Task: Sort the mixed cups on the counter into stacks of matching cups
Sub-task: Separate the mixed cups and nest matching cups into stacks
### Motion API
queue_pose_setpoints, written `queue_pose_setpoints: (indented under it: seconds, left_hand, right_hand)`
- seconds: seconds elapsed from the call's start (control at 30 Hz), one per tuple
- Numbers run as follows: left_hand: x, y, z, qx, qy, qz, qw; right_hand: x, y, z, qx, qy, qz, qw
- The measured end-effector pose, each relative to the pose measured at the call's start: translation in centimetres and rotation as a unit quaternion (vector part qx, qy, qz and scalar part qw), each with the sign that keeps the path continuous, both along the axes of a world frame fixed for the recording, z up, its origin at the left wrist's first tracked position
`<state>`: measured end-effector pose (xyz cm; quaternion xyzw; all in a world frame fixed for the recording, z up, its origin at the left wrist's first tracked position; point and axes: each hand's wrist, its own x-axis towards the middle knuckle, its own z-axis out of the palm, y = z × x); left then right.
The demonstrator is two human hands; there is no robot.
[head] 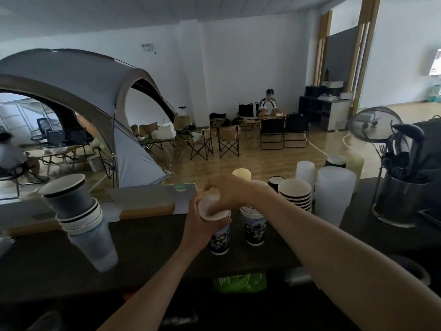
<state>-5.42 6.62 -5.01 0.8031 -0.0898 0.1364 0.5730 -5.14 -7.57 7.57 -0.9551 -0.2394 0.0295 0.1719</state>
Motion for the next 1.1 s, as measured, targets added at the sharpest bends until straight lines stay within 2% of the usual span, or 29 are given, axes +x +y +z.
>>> queue_pose_setpoints:
  seconds: [0.1,0.33,0.4,0.5,0.57,0.67,0.77,0.9,1.1]
  left_hand:
    - [-0.2,0.4,0.1,0.007,0.01,0.022,1.0]
    - [-0.4,0.7,0.2,0.01,0.012,0.002,1.0]
    - [-0.1,0.9,-0.2,0.006,-0.001,0.003,1.0]
    - [0.3,1.1,-0.5,0.008,-0.002,0.009,1.0]
    - [0.4,1.1,-0.6,0.012,-0.004,0.006,1.0]
    - [0.4,0.6,-0.7,0.014,-0.018,0.011,1.0]
    - [0.4,-0.3,-0.7,0.016,-0.036,0.025,0.999]
    - [0.8,-1.2,-0.8,0.026,-0.056,0.014,0.998]
    - [0.9,-0.5,-1.2,0.012,-0.053,-0.006,0.998]
  right_hand:
    - [0.5,1.4,-1.6,-0.02,0.004,0.0,1.0]
    - [0.9,1.5,-1.5,-0.011,-0.001,-0.006,1.0]
    - [0.6,0.8,-0.9,0.03,-0.024,-0.02,0.999]
    - [0.2,-1.0,2.1,0.141,-0.056,-0.034,0.988]
    - [-0.1,-3.2,4.9,0.214,-0.077,-0.049,0.972]
    - [-0.4,-7.8,8.4,0.285,-0.157,-0.122,0.938]
    - [-0.6,-12.8,9.8,0.26,-0.219,-0.217,0.915]
    - [-1.7,-18.5,8.8,0.17,-0.219,-0.318,0.907]
    - [-3.6,-24.0,7.5,0.186,-0.26,-0.378,0.869]
